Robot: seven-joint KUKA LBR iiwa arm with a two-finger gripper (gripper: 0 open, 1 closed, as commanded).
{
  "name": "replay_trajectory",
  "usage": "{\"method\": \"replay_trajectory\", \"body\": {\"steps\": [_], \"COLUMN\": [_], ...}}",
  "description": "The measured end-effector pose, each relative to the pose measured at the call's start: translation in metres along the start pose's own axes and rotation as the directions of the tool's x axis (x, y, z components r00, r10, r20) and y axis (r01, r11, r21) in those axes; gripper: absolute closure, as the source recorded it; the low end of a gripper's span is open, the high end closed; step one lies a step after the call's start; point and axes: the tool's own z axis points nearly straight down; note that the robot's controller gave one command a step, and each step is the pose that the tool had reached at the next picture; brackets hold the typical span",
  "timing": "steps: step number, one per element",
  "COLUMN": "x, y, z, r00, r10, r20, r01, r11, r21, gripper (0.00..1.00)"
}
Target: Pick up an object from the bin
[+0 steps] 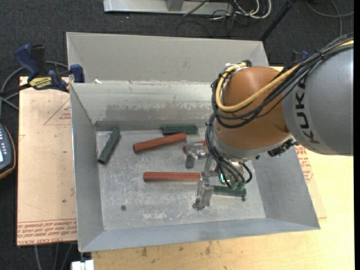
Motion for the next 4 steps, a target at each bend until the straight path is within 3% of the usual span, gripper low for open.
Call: {"method": "replay_trajectory", "body": {"steps": [1, 2, 3, 4], "x": [-0.063, -0.104, -0.104, -0.11], "y": [-0.021, -0.012, -0.012, -0.032], "z": [0.124, 0.145, 0.144, 0.025], "r00": [1.0, 0.998, 0.998, 0.951], "r10": [-0.009, -0.068, -0.067, -0.309], "r20": [0.002, 0.01, 0.01, 0.017], "r01": [0.009, 0.068, 0.067, 0.309], "r11": [1.0, 0.998, 0.998, 0.951], "r21": [0.001, 0.0, -0.001, 0.005], "gripper": [0.0, 0.0, 1.0, 1.0]}}
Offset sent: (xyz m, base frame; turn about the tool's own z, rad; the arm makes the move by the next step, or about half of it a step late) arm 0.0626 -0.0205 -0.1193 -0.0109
